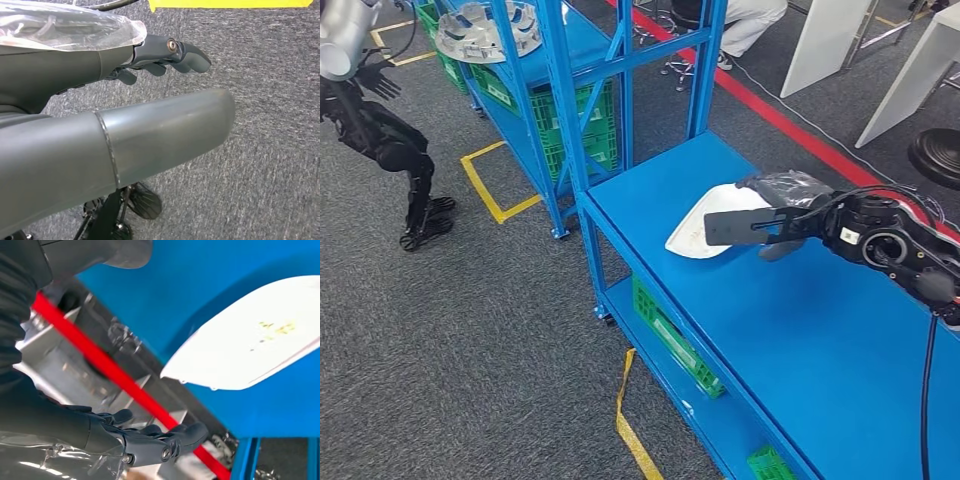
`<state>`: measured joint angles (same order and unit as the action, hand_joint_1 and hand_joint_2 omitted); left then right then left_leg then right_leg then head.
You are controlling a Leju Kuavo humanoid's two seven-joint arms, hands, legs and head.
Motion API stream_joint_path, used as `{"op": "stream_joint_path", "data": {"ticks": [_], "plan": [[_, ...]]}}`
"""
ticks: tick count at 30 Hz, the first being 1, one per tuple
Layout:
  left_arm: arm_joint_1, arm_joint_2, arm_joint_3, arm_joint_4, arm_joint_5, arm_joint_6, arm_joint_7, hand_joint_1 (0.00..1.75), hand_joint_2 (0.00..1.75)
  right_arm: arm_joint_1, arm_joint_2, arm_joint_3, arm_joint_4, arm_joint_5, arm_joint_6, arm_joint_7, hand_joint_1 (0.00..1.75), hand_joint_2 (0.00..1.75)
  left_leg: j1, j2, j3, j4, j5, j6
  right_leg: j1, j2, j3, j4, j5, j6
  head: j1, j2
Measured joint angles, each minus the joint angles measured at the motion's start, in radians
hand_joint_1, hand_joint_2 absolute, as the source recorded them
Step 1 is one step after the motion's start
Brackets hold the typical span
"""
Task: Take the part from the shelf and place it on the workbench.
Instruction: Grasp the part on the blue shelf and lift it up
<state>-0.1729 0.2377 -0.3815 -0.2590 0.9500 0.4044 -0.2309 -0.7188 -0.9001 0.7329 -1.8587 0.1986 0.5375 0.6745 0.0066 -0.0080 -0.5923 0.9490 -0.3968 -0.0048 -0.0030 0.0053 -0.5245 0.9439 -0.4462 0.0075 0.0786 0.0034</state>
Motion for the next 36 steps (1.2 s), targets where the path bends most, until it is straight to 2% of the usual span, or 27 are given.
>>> {"op": "stream_joint_path", "data": {"ticks": [5,7,9,11,13,16,36], "plan": [[0.0,0.0,0.006,0.0,-0.003,0.0,0.002,0.0,0.0,-0.031,-0.011,0.047,0.008,0.04,0.105,0.009,0.0,1.75,0.0,0.0,0.0,0.0,0.0,0.0,0.0,0.0,0.0,0.0,0.0,0.0,0.0,0.0],[0.0,0.0,0.006,0.0,-0.006,0.003,0.005,0.0,0.0,-0.049,-0.016,0.079,0.026,0.09,0.144,-0.015,0.0,1.75,0.0,0.0,0.0,0.0,0.0,0.0,0.0,0.0,0.0,0.0,0.0,0.0,0.0,0.0],[0.0,0.0,0.007,0.0,-0.007,0.007,0.006,0.0,0.0,-0.065,-0.019,0.112,0.056,0.177,0.129,-0.066,0.0,1.75,0.0,0.0,0.0,0.0,0.0,0.0,0.0,0.0,0.0,0.0,0.0,0.0,0.0,0.0],[0.0,-0.001,0.009,0.0,-0.004,0.008,0.003,0.0,0.0,-0.076,-0.019,0.138,0.089,0.255,0.074,-0.112,0.0,1.75,0.0,0.0,0.0,0.0,0.0,0.0,0.0,0.0,0.0,0.0,0.0,0.0,0.0,0.0],[0.001,-0.001,0.009,0.0,-0.001,0.007,-0.003,0.0,0.0,-0.083,-0.019,0.155,0.12,0.298,0.019,-0.138,0.0,1.75,0.0,-0.001,0.0,0.0,0.0,0.0,0.0,-0.001,0.001,0.0,0.0,0.0,0.0,0.0],[0.004,-0.002,0.01,0.0,0.0,0.005,-0.006,0.0,0.0,-0.092,-0.019,0.175,0.155,0.323,-0.011,-0.152,0.0,1.75,0.0,-0.002,0.0,0.0,0.0,0.0,0.0,-0.002,0.001,0.0,0.0,0.0,0.0,0.0],[-0.002,-0.007,0.01,0.0,-0.017,0.008,0.004,0.0,0.0,-0.084,-0.017,0.235,0.248,0.363,0.027,-0.19,0.0,1.75,0.0,-0.002,0.0,0.0,0.0,0.0,0.0,-0.002,0.001,0.0,-0.001,0.001,0.0,0.0]]}}
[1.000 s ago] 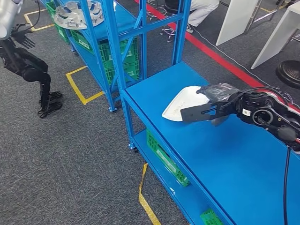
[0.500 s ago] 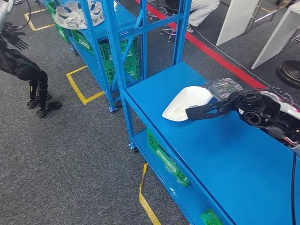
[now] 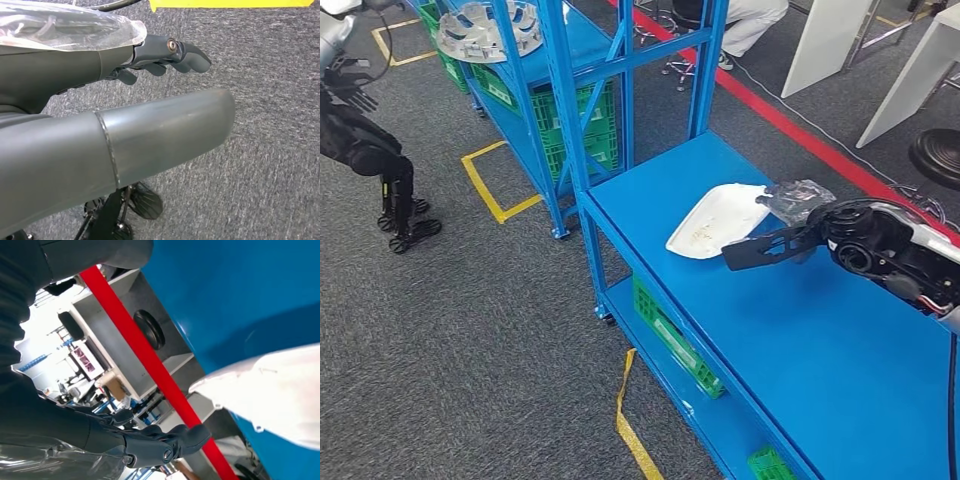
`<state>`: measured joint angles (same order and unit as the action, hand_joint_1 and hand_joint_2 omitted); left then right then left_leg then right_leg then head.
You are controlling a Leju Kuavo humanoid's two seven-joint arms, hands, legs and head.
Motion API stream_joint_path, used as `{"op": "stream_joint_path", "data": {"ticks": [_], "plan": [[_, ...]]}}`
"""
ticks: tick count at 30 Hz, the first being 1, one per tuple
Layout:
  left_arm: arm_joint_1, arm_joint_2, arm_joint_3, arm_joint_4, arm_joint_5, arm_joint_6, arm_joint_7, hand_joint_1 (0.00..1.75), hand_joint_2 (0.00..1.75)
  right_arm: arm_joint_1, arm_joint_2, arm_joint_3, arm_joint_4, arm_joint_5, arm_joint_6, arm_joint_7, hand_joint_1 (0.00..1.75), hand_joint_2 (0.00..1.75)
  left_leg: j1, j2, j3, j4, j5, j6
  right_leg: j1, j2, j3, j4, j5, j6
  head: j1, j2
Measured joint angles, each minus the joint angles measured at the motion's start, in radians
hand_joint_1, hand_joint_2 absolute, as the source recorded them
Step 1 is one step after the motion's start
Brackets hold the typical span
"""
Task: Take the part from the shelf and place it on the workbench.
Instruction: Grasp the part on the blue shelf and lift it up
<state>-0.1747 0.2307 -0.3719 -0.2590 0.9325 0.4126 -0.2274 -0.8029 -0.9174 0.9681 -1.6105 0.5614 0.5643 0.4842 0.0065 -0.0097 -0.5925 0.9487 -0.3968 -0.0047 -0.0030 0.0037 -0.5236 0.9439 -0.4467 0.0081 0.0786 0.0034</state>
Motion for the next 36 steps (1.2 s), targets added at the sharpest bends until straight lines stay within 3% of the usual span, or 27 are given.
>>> {"op": "stream_joint_path", "data": {"ticks": [13,21,26,31,36], "plan": [[-0.012,-0.005,0.0,0.0,-0.012,0.0,0.009,0.0,0.0,0.012,0.024,0.032,0.066,0.012,-0.018,-0.04,0.0,1.75,0.0,0.0,0.0,-0.001,0.0,0.0,0.0,0.0,0.0,0.0,0.0,0.0,0.0,0.0],[-0.025,-0.01,0.0,0.0,-0.022,0.002,0.013,0.0,0.0,-0.018,0.09,0.078,0.149,0.125,-0.101,-0.109,0.0,1.75,0.0,0.0,0.0,-0.001,0.0,0.0,0.0,0.0,0.0,0.0,0.0,0.0,0.0,0.0],[-0.027,-0.011,0.0,0.0,-0.027,0.002,0.015,0.0,0.0,-0.032,0.121,0.1,0.183,0.169,-0.126,-0.116,0.0,1.75,0.0,-0.001,0.0,-0.001,0.0,0.0,0.0,0.0,0.0,0.0,0.0,0.0,0.0,0.0],[-0.032,-0.013,0.0,0.0,-0.032,0.003,0.021,0.0,0.0,-0.039,0.141,0.108,0.204,0.311,-0.19,-0.115,0.0,1.75,0.0,-0.001,0.0,-0.001,0.0,0.0,0.0,0.0,0.0,0.0,0.0,0.0,0.0,0.0],[-0.035,-0.014,0.0,0.0,-0.035,0.009,0.026,0.0,0.0,-0.04,0.152,0.108,0.219,0.339,-0.186,-0.122,0.0,1.75,0.0,-0.001,0.0,-0.001,0.0,0.0,0.0,0.0,0.0,0.0,0.0,0.0,0.0,0.0]]}}
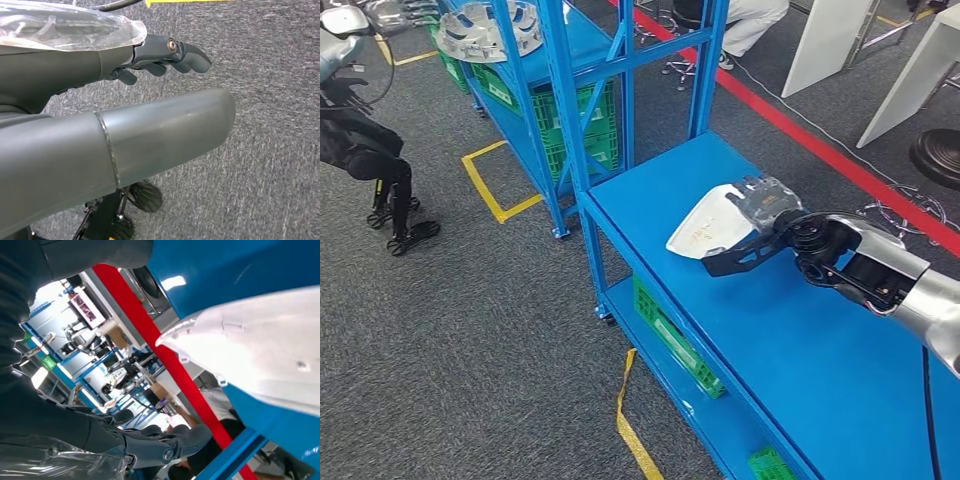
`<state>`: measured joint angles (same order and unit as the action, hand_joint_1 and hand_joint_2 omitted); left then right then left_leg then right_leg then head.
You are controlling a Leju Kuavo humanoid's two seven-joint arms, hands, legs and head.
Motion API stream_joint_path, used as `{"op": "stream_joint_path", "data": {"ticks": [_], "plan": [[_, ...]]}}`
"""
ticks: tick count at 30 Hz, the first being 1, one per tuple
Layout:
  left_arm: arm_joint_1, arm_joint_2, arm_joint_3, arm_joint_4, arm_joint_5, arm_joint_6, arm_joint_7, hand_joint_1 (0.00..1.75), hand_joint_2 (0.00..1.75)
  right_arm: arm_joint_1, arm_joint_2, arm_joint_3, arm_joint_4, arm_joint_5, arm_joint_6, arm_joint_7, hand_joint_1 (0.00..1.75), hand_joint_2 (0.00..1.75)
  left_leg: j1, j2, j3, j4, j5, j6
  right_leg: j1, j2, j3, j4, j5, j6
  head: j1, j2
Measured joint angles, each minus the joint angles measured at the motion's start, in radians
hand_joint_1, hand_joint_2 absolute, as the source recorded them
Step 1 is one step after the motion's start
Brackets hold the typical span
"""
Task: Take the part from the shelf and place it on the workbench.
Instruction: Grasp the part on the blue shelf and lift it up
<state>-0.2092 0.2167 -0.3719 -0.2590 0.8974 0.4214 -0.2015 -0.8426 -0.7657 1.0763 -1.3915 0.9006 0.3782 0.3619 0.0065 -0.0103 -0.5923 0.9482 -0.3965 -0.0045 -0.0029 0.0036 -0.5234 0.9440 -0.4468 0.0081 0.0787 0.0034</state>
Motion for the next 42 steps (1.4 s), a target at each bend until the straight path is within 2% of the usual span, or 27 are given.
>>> {"op": "stream_joint_path", "data": {"ticks": [5,35,42], "plan": [[-0.002,0.0,0.0,0.0,0.0,0.002,0.003,0.0,0.0,0.009,0.005,-0.002,0.014,0.002,0.022,-0.008,0.0,1.75,0.0,0.0,0.0,0.0,0.0,0.0,0.0,0.0,0.0,0.0,0.0,0.0,0.0,0.0],[-0.003,0.0,0.0,0.0,-0.003,0.004,0.007,0.0,0.0,0.023,0.018,-0.025,0.078,-0.025,0.022,-0.022,0.0,1.75,0.0,0.0,0.0,0.0,0.0,0.0,0.0,0.0,0.0,0.0,0.0,0.0,0.0,0.0],[-0.014,-0.004,-0.001,0.0,-0.017,0.01,0.017,0.0,0.0,0.02,0.034,-0.033,0.159,0.039,-0.056,-0.019,0.0,1.75,0.0,0.0,0.0,0.0,0.0,0.0,0.0,-0.001,0.0,0.0,0.0,0.0,0.0,0.0]]}}
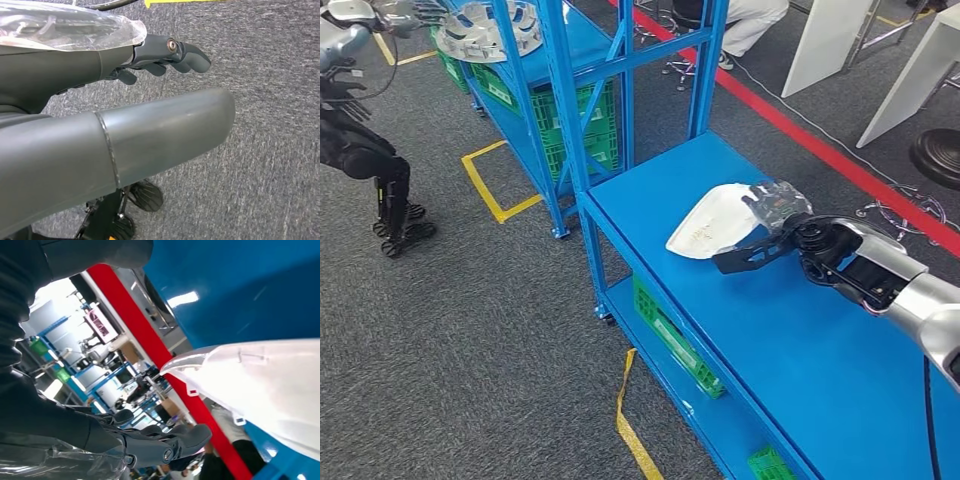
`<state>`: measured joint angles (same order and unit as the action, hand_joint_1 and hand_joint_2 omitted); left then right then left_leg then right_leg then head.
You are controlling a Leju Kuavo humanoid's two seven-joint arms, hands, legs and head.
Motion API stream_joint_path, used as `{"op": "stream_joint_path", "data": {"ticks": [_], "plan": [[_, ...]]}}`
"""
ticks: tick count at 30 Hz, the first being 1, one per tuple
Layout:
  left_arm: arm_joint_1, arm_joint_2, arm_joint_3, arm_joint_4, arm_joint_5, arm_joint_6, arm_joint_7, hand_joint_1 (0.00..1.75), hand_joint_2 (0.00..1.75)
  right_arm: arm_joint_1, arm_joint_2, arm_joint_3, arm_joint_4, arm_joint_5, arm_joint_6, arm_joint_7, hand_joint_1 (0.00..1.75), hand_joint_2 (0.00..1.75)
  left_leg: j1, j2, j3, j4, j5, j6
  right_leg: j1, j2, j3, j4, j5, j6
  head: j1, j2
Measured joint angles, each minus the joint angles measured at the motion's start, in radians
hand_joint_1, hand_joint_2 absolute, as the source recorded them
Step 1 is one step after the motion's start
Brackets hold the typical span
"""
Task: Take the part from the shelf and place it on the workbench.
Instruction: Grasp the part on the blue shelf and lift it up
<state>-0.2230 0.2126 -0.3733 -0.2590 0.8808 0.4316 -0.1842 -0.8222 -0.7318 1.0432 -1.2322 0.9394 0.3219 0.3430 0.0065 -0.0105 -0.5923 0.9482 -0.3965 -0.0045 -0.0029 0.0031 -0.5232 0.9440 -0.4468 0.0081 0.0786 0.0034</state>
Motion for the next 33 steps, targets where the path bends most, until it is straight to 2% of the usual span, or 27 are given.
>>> {"op": "stream_joint_path", "data": {"ticks": [15,33], "plan": [[-0.012,-0.007,-0.004,0.0,0.003,0.002,0.003,0.0,0.0,-0.027,0.088,-0.018,0.217,0.048,-0.095,-0.037,0.0,1.75,0.0,0.0,0.0,0.0,0.0,0.0,0.0,0.0,0.0,0.0,0.0,0.0,0.0,0.0],[-0.016,-0.01,-0.008,0.0,0.005,0.002,0.003,0.0,0.0,-0.091,0.182,-0.026,0.338,0.094,-0.141,-0.073,0.0,1.75,0.0,0.0,0.0,0.0,0.0,0.001,0.0,0.0,0.0,0.0,0.0,0.0,0.0,0.0]]}}
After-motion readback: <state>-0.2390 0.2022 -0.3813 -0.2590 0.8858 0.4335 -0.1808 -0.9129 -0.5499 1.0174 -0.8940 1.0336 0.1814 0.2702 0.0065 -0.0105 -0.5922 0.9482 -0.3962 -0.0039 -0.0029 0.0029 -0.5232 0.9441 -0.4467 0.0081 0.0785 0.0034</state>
